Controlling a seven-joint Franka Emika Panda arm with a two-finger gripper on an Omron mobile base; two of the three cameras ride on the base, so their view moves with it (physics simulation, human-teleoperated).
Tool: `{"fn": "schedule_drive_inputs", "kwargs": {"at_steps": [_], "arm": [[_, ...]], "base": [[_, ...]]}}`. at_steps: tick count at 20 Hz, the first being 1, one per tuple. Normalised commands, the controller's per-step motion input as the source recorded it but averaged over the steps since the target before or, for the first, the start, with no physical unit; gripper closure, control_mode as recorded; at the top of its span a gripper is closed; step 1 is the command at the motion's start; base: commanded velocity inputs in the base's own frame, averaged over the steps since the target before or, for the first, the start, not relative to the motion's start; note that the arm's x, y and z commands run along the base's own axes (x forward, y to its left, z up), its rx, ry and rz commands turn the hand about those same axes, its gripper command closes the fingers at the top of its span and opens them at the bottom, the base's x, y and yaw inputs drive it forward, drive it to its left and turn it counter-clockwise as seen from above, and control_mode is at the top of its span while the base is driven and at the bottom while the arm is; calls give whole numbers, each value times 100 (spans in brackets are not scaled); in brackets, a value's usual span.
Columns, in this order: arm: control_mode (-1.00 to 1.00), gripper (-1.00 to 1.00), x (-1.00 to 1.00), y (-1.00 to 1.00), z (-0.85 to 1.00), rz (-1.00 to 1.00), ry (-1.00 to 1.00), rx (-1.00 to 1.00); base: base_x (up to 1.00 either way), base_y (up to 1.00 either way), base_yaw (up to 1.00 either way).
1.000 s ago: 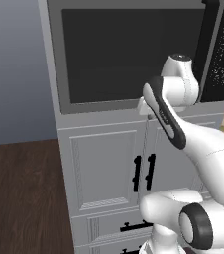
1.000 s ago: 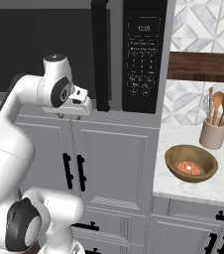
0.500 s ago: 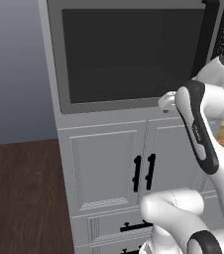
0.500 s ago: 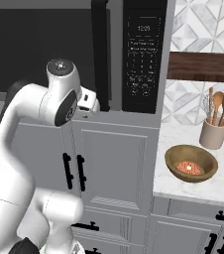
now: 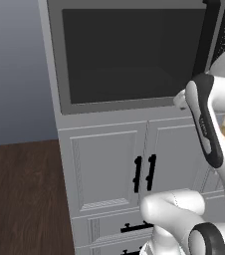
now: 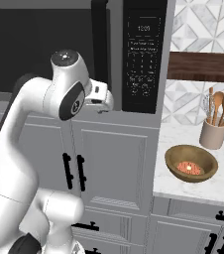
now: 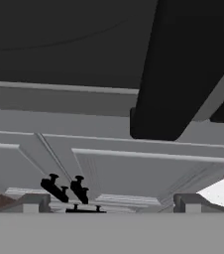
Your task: Open the microwave, place the bowl with waffle inside the microwave, then close the microwave door and turn it on.
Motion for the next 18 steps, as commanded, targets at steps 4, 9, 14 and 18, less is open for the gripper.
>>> {"fn": "schedule_drive_inputs", "kwargs": {"at_steps": [4,9,14,18], "arm": [[-100,-100,43,-6,25,-3,-1,-5],[-100,-100,46,-16,20,-6,-3,-1],[-100,-100,26,-37,9,-9,-8,0],[-100,-100,44,-14,0,-6,-17,0]], "base": [[0,0,0],[0,0,0],[0,0,0],[0,0,0]]}}
